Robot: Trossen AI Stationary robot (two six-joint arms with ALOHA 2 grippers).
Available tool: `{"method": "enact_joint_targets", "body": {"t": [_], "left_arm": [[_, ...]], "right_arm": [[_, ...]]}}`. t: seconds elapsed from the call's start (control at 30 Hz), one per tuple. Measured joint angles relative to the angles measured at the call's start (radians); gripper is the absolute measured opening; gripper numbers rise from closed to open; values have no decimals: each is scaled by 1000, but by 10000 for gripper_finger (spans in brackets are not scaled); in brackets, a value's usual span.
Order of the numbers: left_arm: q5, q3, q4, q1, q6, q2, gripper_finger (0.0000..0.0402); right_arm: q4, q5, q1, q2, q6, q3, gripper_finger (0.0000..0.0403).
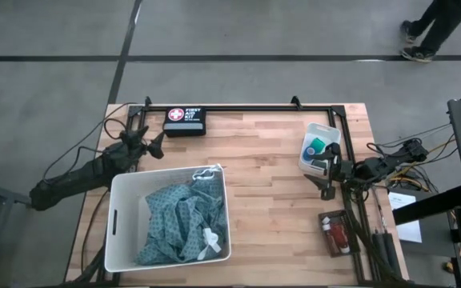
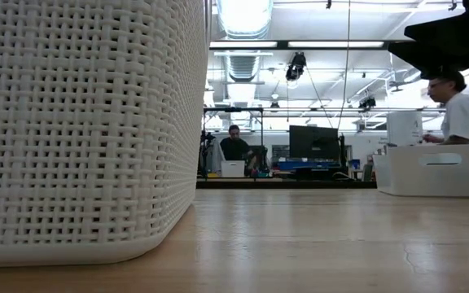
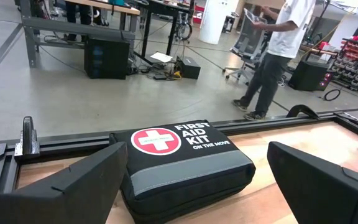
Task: Pick & Place Medicine items
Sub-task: Return to Home Position
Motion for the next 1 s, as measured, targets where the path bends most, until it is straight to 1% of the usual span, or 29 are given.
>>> {"method": "enact_joint_targets", "body": {"t": [1.0], "left_arm": [[0,0,0,0,0,0,393]], "right_arm": [[0,0,0,0,0,0,302]]}}
